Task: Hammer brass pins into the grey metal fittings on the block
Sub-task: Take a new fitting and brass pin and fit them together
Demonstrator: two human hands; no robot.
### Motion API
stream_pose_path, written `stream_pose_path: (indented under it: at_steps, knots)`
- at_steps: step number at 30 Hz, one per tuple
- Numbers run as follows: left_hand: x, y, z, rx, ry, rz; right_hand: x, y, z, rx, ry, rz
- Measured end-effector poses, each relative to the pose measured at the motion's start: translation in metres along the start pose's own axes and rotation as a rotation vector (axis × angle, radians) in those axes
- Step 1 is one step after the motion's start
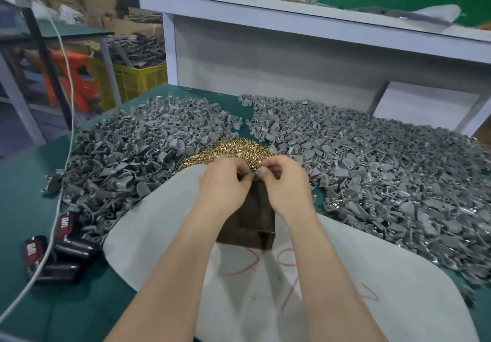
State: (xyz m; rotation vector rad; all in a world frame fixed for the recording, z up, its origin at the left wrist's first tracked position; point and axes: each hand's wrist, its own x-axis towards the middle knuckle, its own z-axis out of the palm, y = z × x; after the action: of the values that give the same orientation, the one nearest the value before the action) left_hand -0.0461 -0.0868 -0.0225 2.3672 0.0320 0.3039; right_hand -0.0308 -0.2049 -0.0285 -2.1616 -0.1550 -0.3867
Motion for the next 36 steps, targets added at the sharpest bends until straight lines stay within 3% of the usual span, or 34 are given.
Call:
stream_pose_path:
  at_steps: [16,24,30,36]
  knots:
    - [0.002,-0.003,-0.001,0.017,-0.021,0.032,-0.009,-0.012,0.001,-0.398,-0.061,-0.112]
    - [0.001,-0.003,0.0,0.008,-0.024,0.041,-0.01,-0.012,0.007,-0.384,-0.028,-0.074]
    - [0.001,-0.003,-0.001,-0.015,-0.041,0.041,-0.011,-0.008,0.006,-0.165,0.006,0.01]
    - [0.002,-0.003,0.0,-0.012,-0.035,0.044,-0.009,-0.006,0.008,-0.176,0.03,0.026]
